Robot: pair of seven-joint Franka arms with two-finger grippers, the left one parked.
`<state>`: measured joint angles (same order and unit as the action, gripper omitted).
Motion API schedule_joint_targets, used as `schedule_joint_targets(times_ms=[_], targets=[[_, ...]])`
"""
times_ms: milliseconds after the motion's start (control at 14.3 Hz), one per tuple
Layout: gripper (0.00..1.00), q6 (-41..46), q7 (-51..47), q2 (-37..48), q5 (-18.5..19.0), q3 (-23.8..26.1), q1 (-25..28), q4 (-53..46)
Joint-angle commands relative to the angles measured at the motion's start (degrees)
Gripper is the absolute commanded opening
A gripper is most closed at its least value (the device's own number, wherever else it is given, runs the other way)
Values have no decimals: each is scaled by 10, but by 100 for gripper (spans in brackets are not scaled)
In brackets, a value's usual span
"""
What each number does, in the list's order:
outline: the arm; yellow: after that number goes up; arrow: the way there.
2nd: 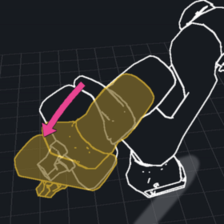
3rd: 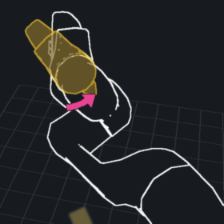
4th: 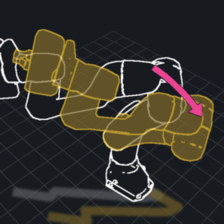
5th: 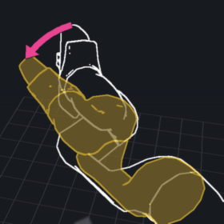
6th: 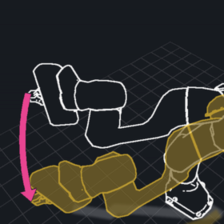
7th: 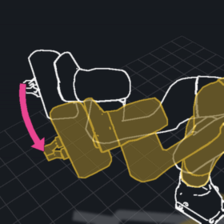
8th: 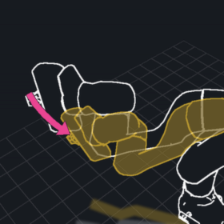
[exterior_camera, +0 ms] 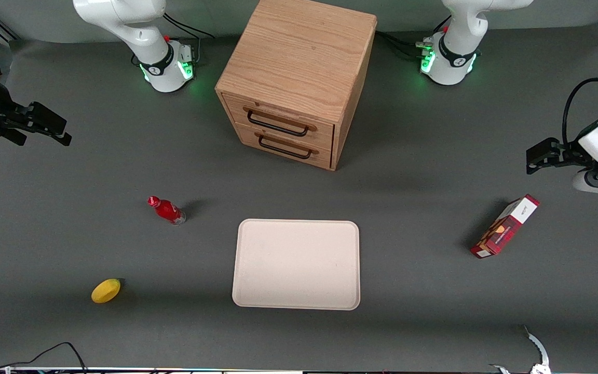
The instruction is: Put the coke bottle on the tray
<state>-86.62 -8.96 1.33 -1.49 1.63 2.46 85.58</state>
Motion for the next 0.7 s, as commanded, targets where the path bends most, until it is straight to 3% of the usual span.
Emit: schedule_joint_targets(times_ms=[0,488,628], targets=[[100,7,0,7,-14,7,-10,5],[100,34,2,-18,-14,4,-10,-34],[100,34,-1,-23,-35,2,-10,-34]])
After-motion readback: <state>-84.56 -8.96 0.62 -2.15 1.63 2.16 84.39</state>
